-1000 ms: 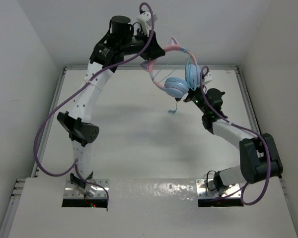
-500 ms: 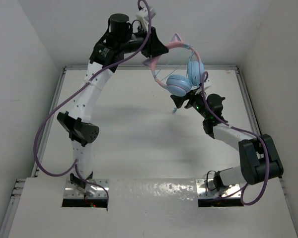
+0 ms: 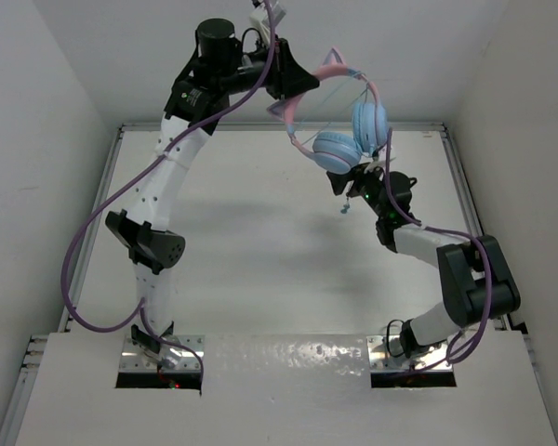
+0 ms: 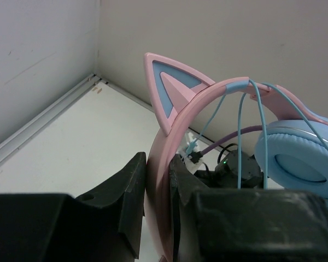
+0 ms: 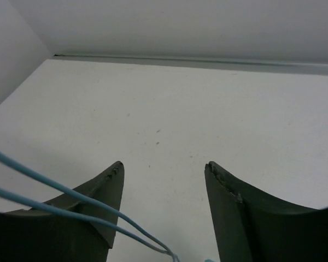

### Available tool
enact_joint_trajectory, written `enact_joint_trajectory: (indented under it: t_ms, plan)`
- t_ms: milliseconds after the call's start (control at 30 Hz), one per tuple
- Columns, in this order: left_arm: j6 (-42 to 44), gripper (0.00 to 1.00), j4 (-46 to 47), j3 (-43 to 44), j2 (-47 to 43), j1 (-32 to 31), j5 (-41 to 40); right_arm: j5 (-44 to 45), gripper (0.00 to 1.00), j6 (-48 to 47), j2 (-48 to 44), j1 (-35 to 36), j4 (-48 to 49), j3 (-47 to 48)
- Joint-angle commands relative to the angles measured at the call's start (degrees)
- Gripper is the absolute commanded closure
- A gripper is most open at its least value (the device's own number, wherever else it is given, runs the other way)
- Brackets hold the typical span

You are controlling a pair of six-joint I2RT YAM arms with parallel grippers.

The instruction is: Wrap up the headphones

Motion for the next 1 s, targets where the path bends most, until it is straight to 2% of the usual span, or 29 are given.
enact_joint_trajectory:
  t_ms: [0,67,100,233,367,433,600,667,733,833,967]
  plan:
    - [-6.62,1.00,8.63,4.56,-4.21,0.05,3.71,1.74,0.42,-0.78,2.58,0.10,-0.48,1.39]
    - [-7.07,1.00,9.07,4.65,-4.03,0.05,3.80,1.74,0.56,0.89,3.72,0.19,0.49,1.56]
    - [-7.16,1.00,8.90,4.47,-3.95,0.13,3.63,1.56,0.69,1.25,4.07,0.37,0.49,1.83]
    - [-7.33,1.00,7.49,3.77,-3.86,0.22,1.70,0.42,0.93,1.34,5.22,2.21,-2.65,3.06]
    - [-9.97,1.00,6.17,1.75,-3.68,0.48,-1.20,1.90,0.98,-0.06,4.95,7.47,-5.92,2.71]
    - [-12.25,1.00,6.52,0.44,-3.33,0.57,-2.61,4.09,1.00,-1.38,4.96,12.48,-7.58,2.44]
    - [-18.05,1.00,9.77,-2.03,-2.63,2.15,-2.35,10.34,1.00,-4.72,4.52,24.15,-13.38,1.66]
    - [-18.23,1.00,9.60,-2.03,-2.37,2.94,-3.83,15.33,1.00,-6.47,3.99,28.29,-14.88,0.52]
    - [-18.23,1.00,8.29,-2.03,-2.19,3.38,-6.12,16.67,1.00,-7.88,3.37,30.33,-18.04,0.33]
    - [-16.92,1.00,4.08,-2.64,-1.49,3.83,-11.91,17.47,1.00,-10.34,3.81,34.36,-24.61,4.44]
    - [-16.83,1.00,2.30,-4.31,-1.05,3.91,-14.48,17.38,1.00,-13.08,6.27,37.10,-31.84,10.87]
